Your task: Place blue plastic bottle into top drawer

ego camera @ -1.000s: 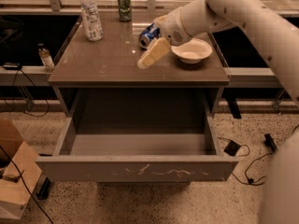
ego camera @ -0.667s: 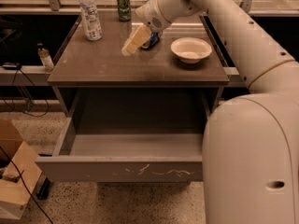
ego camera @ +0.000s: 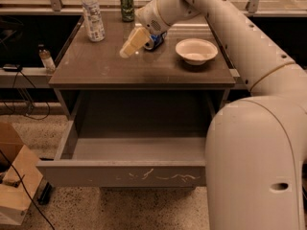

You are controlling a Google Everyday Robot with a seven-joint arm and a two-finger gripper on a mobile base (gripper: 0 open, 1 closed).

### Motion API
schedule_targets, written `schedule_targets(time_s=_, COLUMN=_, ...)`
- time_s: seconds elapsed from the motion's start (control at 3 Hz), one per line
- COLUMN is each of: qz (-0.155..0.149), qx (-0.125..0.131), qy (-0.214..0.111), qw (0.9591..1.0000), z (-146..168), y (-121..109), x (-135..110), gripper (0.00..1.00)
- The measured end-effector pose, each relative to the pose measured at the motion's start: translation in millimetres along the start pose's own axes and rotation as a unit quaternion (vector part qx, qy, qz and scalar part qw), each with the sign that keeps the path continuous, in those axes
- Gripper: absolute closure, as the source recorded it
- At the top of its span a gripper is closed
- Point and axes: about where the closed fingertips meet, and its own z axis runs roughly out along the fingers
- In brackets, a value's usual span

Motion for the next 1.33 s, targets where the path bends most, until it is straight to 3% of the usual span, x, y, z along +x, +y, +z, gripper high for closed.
schedule_targets(time_s=1.0, qz=0.01, qx=-0.007, qy=-0.098, qw=0.9952, z=82.4, y=-12.4, x=-38.7, gripper=0.0)
schedule_targets(time_s=1.33, qz=0.015, qx=0.002, qy=-0.12, qw=0.9927, z=108.1, y=-22.7, x=-47.3, gripper=0.0)
